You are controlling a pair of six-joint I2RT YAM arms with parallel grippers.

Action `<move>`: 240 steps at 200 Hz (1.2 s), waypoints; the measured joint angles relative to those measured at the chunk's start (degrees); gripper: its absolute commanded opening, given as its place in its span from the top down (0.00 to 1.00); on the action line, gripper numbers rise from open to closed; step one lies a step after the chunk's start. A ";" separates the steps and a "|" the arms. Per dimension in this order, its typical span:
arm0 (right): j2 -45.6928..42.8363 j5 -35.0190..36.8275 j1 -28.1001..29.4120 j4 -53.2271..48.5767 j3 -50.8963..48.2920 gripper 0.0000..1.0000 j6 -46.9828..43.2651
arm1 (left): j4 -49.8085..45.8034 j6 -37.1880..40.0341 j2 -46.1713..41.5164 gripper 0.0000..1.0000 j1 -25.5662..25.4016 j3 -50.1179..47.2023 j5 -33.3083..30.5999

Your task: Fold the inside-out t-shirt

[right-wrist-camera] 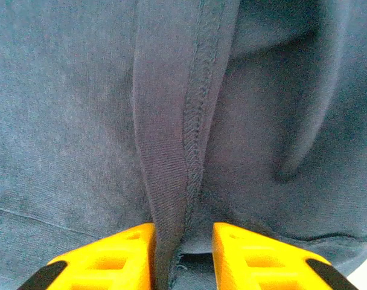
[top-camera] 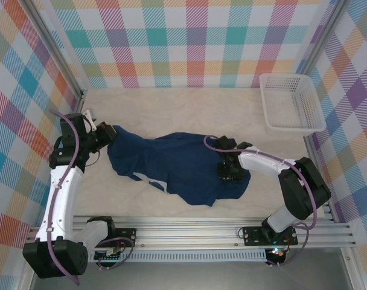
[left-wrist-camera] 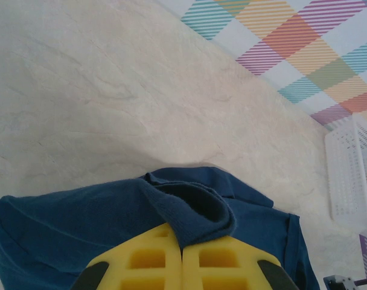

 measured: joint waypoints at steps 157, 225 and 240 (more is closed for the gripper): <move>-34.34 -16.52 -28.70 10.91 17.75 1.00 -5.81 | -0.33 -4.13 0.09 1.00 0.52 11.47 -3.91; -36.35 -20.79 -31.12 4.55 37.16 0.99 -13.16 | -2.91 0.20 -2.34 1.00 0.87 38.73 -8.09; -37.09 -19.76 -31.12 1.75 41.57 0.99 -15.08 | -5.01 2.93 -2.78 1.00 0.87 44.94 -10.54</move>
